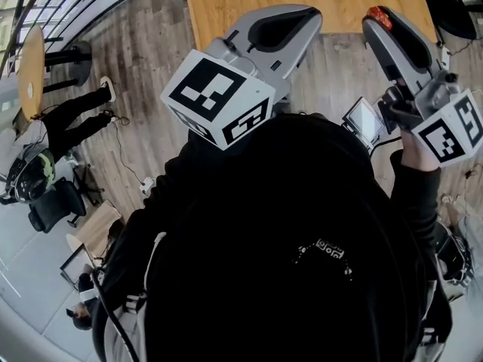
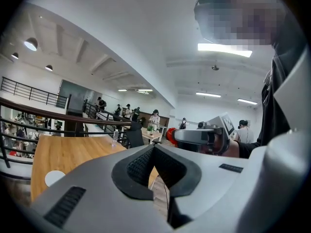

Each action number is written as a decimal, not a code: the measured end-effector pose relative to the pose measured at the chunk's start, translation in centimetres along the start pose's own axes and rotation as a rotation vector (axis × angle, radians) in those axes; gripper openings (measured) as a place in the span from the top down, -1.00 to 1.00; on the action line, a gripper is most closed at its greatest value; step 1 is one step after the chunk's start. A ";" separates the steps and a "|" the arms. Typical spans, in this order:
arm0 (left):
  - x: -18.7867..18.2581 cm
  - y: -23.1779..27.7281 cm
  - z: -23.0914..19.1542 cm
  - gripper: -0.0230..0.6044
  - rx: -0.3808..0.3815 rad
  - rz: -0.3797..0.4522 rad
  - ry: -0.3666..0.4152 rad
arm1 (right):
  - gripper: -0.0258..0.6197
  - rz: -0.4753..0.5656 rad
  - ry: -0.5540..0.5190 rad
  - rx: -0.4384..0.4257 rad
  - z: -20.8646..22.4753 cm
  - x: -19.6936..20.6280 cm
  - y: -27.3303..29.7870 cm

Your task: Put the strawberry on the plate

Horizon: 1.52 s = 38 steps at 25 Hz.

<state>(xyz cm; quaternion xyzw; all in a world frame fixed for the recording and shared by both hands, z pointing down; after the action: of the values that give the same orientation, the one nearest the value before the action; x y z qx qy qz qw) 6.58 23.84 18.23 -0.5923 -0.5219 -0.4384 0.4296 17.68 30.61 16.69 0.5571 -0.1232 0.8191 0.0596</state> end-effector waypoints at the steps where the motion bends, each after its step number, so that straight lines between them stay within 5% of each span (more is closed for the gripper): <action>1: -0.3 0.0 -0.7 0.91 0.003 0.000 -0.007 | 0.47 0.000 -0.002 0.008 0.3 -0.3 0.7; 22: -3.4 0.0 -14.0 0.91 0.115 0.014 -0.068 | 0.47 -0.014 -0.045 0.084 1.2 0.0 14.0; 38: -4.0 -5.0 -26.9 0.91 0.093 -0.007 -0.128 | 0.47 -0.072 -0.039 0.032 0.1 3.8 28.7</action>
<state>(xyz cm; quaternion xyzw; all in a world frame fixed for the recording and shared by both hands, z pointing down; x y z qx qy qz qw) -0.58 -2.69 21.26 -0.5965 -0.5703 -0.3764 0.4211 9.62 2.85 16.36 0.5778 -0.0912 0.8073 0.0778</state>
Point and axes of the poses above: the fingertips, and each gripper's own axes: y forward along the fingers, z to its right, x out of its underside, the point moved 4 cm from there along -y, backward along the fingers, and after that the axes turned 13 degrees about z, right-handed, at the moved point
